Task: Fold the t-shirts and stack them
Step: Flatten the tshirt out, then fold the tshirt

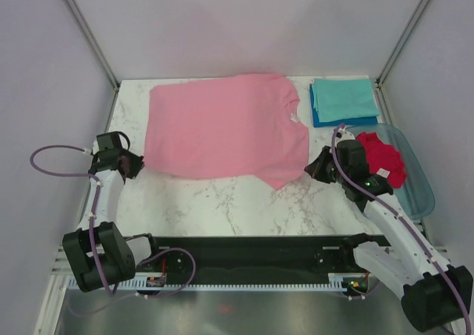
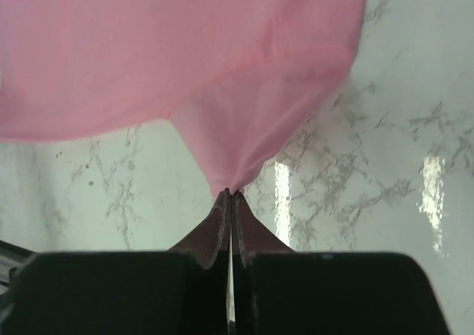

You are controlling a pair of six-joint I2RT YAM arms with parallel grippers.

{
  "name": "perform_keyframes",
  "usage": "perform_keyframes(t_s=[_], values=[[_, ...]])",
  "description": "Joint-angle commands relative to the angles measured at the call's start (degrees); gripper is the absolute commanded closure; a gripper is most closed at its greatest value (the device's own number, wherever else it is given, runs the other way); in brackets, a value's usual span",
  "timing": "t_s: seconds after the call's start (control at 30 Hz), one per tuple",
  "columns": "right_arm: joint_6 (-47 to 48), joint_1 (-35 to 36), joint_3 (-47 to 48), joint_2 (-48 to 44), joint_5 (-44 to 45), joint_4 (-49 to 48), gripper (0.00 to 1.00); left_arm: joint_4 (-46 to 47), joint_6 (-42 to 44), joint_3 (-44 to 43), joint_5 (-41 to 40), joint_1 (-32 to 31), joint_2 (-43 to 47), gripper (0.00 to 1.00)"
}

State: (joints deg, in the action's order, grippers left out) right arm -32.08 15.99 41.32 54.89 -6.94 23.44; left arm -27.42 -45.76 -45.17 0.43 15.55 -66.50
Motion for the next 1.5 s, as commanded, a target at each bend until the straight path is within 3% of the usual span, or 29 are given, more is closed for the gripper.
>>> perform_keyframes(t_s=[0.0,0.13,0.4,0.8,1.1,1.47], values=[[-6.7,0.4,-4.2,-7.4,-3.0,-1.0,1.00,-0.6,-1.6,0.9,-8.1,1.1,0.0,0.98],[-9.2,0.4,-11.0,-10.4,-2.3,-0.1,1.00,-3.0,-2.1,1.2,-8.9,1.3,-3.5,0.98],[-10.8,0.4,-12.1,-14.5,2.2,2.9,1.00,-4.7,-3.6,2.3,-14.0,1.4,-2.1,0.98],[-6.8,3.2,-1.6,1.6,0.3,-3.2,1.00,-5.5,-2.8,2.3,-17.0,1.6,-5.2,0.98],[-1.4,4.6,8.9,16.0,4.4,-0.5,1.00,-6.6,-3.2,0.5,-18.0,1.7,-7.6,0.98],[2.3,4.8,15.3,21.3,12.6,4.3,1.00,-7.3,-5.1,0.3,-20.6,2.1,-9.0,0.98]])
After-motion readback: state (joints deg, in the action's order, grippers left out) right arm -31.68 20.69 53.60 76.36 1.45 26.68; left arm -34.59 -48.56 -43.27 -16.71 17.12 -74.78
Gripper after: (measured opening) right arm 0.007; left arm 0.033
